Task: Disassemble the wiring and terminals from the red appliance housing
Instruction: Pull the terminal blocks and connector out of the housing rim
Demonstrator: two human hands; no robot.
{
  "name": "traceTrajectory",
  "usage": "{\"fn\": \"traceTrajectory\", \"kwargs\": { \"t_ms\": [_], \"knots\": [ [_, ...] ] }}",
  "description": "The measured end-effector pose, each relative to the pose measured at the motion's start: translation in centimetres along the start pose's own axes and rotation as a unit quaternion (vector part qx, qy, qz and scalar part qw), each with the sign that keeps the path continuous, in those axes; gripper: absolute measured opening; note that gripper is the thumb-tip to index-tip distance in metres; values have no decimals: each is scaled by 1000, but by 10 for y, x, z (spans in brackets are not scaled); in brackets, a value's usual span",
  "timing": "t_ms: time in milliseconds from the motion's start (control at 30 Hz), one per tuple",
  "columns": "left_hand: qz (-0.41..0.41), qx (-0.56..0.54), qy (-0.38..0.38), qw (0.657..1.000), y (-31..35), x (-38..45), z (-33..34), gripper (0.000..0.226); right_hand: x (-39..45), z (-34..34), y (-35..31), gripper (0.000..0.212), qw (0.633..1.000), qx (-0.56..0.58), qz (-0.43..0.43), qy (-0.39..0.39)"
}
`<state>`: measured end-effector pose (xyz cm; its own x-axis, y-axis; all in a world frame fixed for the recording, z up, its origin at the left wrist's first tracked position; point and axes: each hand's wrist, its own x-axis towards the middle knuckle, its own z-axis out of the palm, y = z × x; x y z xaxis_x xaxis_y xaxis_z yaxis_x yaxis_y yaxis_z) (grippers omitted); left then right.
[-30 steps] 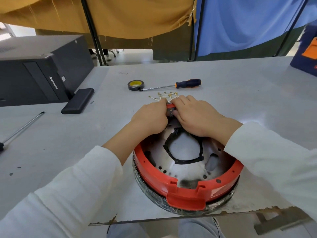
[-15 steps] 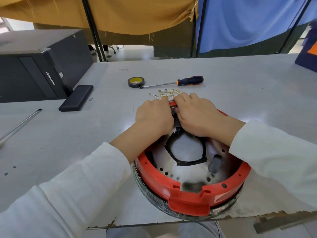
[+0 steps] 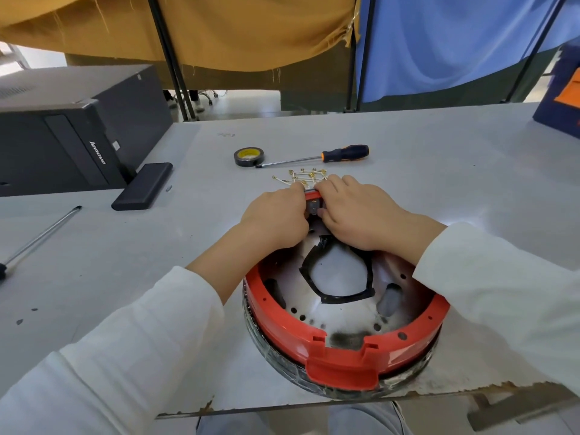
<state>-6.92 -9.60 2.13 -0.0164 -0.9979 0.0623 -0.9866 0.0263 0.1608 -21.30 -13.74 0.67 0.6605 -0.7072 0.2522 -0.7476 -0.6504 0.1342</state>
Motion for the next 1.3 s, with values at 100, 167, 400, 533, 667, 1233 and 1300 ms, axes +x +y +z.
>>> {"fn": "traceTrajectory", "kwargs": {
  "t_ms": [100, 167, 400, 533, 667, 1233, 1300],
  "knots": [
    [3, 18, 13, 1000, 1, -1, 1, 12, 1, 1, 0, 36, 1000, -5, -2, 6],
    [-6, 33, 28, 999, 4, -3, 3, 15, 1, 2, 0, 36, 1000, -13, -1, 8],
    [-32, 62, 68, 995, 12, -2, 6, 17, 1, 5, -4, 31, 998, -53, 14, 7],
    [-34, 75, 86, 993, 13, 0, 10, 18, 1, 4, -8, 32, 998, -54, 23, 4],
    [-38, 84, 93, 991, 14, 0, 11, 18, 1, 3, -12, 35, 997, -68, 39, -3],
    [-68, 46, 58, 995, 15, -2, 3, 28, 3, 3, -5, 34, 999, -27, 27, 7],
    [-71, 51, 63, 994, 16, -1, 4, 27, 4, 4, -7, 33, 999, -34, 34, 5]
  ]
}}
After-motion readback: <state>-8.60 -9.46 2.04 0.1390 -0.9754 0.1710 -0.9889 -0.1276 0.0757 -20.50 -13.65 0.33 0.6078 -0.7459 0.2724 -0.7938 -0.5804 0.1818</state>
